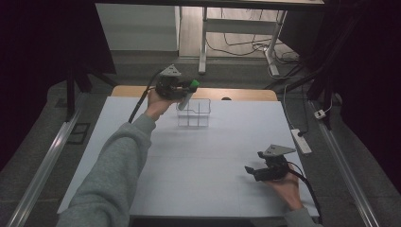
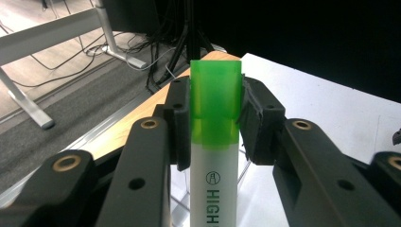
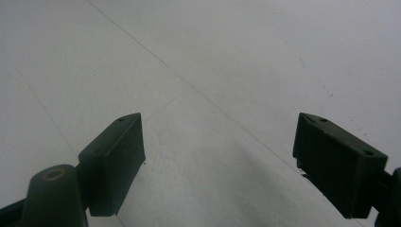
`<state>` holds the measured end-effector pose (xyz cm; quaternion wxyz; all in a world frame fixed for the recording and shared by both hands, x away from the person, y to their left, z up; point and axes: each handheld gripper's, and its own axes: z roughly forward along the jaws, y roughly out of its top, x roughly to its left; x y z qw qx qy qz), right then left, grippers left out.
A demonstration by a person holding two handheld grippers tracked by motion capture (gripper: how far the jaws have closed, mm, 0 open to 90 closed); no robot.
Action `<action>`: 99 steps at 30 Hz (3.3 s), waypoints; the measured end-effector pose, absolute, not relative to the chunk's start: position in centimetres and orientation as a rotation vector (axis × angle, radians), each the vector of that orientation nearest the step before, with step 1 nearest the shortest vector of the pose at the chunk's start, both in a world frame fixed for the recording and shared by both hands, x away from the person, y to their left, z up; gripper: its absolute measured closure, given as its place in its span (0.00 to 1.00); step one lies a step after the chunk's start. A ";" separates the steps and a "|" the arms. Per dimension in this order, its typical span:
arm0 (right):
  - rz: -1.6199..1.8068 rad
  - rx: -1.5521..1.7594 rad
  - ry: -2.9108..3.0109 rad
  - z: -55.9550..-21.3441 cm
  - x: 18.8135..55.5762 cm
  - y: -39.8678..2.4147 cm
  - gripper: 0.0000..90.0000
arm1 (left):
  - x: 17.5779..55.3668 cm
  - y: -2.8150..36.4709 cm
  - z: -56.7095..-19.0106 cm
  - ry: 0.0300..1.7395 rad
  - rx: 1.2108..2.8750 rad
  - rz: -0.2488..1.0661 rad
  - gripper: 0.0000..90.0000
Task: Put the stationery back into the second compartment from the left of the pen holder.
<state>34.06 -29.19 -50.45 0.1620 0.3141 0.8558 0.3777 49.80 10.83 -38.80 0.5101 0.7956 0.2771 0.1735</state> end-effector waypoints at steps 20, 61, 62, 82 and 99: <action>1.079 0.917 2.445 -50.7 34.2 -29.4 0.19 | 52.9 8.2 -39.1 0.676 1.900 0.406 0.74; 1.081 0.924 2.433 -50.6 33.9 -29.8 0.19 | 50.7 11.1 -41.2 0.735 2.001 0.354 0.53; 1.082 0.923 2.432 -50.6 33.9 -29.8 0.19 | 50.5 11.3 -41.2 0.735 2.003 0.357 0.53; 1.083 0.908 2.431 -50.5 33.7 -29.9 0.19 | 42.7 15.8 -42.7 0.767 2.042 0.324 0.50; 1.079 0.905 2.432 -50.5 33.6 -30.2 0.19 | 34.0 19.4 -47.0 0.824 2.115 0.362 0.47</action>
